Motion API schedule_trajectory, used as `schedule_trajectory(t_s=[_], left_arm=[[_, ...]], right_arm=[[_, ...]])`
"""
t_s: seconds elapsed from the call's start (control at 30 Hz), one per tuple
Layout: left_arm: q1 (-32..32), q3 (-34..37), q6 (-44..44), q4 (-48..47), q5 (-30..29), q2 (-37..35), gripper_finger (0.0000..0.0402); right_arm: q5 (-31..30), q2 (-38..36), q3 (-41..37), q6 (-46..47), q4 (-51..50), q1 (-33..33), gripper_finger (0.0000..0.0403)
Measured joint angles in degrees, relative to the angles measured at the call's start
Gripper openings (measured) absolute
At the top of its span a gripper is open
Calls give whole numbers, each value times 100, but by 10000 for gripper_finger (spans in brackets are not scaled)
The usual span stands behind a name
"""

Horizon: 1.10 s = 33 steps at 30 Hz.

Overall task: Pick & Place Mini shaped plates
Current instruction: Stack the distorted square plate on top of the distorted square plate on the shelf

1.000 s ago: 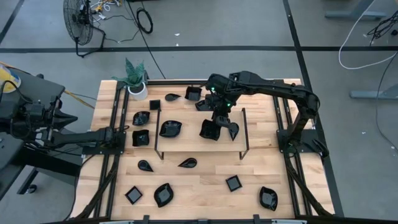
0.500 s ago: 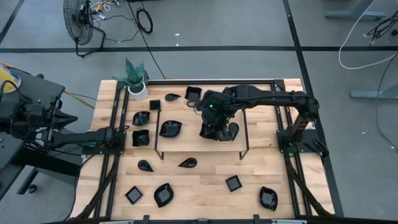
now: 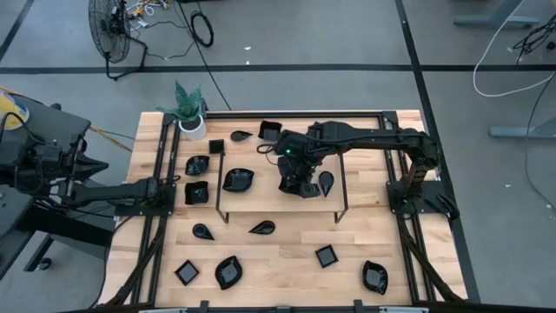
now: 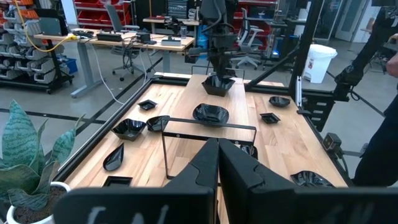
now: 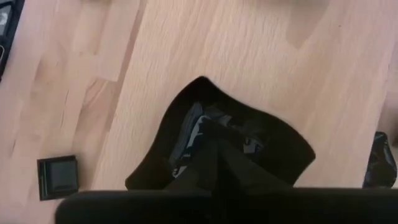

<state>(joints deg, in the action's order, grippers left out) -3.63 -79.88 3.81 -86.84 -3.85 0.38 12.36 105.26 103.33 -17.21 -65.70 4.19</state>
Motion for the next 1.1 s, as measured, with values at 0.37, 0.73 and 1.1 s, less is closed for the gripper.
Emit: schedule_trajectory(t_s=[0.37,0.73,1.1], left_arm=[[0,0,-2,1,-1,0,18],[0,0,-2,0,0,0,18],[-1,0,-4,1,1,0,18]], right_arm=[[-170,145,0,-109,-228,-16,1],[-168,145,0,-131,-608,-16,1],[-168,145,0,-185,-898,-18,0]])
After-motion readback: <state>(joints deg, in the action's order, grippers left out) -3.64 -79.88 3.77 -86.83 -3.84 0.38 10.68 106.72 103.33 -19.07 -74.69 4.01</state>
